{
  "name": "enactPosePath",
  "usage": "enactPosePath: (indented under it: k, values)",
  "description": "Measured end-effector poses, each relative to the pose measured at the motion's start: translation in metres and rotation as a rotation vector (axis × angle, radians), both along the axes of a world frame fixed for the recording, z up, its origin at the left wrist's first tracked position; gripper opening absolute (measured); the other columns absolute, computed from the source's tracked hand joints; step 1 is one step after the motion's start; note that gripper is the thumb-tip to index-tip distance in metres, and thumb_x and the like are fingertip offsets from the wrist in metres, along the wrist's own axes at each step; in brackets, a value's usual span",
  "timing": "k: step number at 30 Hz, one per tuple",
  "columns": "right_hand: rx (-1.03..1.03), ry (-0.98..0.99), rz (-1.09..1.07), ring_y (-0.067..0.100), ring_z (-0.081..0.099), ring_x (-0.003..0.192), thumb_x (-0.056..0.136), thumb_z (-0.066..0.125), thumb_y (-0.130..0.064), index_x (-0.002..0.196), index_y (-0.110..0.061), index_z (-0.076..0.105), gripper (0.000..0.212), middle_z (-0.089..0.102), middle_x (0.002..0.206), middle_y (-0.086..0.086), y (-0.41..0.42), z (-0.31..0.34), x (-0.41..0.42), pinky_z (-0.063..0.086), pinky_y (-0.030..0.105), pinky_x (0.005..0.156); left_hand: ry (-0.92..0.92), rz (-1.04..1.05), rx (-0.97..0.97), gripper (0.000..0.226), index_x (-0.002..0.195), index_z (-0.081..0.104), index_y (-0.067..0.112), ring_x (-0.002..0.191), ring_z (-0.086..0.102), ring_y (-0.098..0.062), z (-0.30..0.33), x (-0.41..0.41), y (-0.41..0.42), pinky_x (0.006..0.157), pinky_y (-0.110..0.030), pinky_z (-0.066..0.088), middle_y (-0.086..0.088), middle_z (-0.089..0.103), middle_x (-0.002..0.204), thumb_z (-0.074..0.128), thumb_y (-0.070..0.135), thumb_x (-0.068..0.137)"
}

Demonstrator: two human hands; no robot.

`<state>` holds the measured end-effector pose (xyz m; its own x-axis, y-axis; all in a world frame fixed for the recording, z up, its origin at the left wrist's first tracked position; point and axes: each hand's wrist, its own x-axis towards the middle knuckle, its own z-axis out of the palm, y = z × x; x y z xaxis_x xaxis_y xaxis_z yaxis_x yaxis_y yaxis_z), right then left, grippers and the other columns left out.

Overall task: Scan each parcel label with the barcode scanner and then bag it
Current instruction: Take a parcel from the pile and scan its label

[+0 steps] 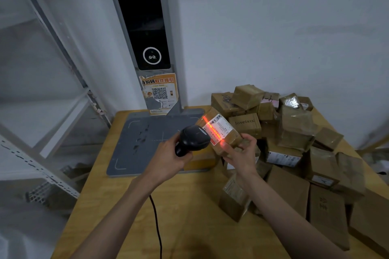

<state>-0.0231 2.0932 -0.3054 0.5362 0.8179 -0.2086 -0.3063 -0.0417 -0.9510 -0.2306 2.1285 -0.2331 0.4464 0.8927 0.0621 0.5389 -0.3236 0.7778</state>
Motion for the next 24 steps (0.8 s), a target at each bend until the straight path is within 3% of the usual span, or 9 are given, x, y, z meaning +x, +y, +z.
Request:
enactPosePath:
  k: [7,13,17,20,24]
  values:
    - [-0.005,-0.003,-0.022,0.014,0.059,0.107,0.082,0.079,-0.005,0.128,-0.028,0.036,0.068,0.053,0.119,-0.002,0.0,0.0,0.001,0.058,0.037,0.083,-0.027,-0.014,0.025,0.033,0.11,0.056,0.028,0.059,0.063,0.0,0.009,-0.002,-0.008,0.05,-0.012,0.044,0.012,0.062,0.076,0.068,0.008,0.086]
    - [0.003,0.003,-0.027,0.013,0.061,0.104,0.082,0.079,-0.004,0.126,-0.029,0.036,0.066,0.055,0.118,0.0,-0.001,-0.001,0.002,0.057,0.033,0.078,0.01,-0.005,0.032,0.037,0.093,0.052,0.043,0.054,0.06,-0.004,0.008,-0.009,-0.01,0.051,-0.019,0.048,0.009,0.061,0.063,0.067,0.011,0.085]
    - [0.011,0.007,-0.022,0.013,0.06,0.105,0.083,0.078,-0.003,0.127,-0.029,0.036,0.067,0.054,0.121,0.002,-0.005,-0.001,0.0,0.058,0.033,0.078,0.018,-0.018,0.016,0.031,0.092,0.052,0.038,0.052,0.06,-0.001,0.008,-0.01,-0.011,0.049,-0.014,0.043,0.011,0.059,0.062,0.067,0.012,0.086]
    - [-0.001,0.015,-0.036,0.021,0.06,0.114,0.082,0.08,-0.004,0.129,-0.031,0.036,0.07,0.053,0.13,0.009,-0.013,-0.002,-0.002,0.06,0.04,0.086,0.015,-0.041,0.0,0.026,0.094,0.054,0.036,0.052,0.059,-0.001,0.006,-0.008,-0.012,0.049,-0.013,0.041,0.011,0.059,0.062,0.067,0.015,0.087]
    - [-0.021,0.003,-0.106,0.018,0.058,0.113,0.081,0.081,-0.006,0.13,-0.032,0.039,0.07,0.049,0.129,0.005,-0.038,-0.001,-0.004,0.059,0.046,0.089,0.012,-0.101,-0.045,0.021,0.103,0.056,0.027,0.05,0.061,-0.006,0.002,0.001,-0.014,0.046,-0.014,0.043,0.008,0.061,0.064,0.067,0.016,0.088]
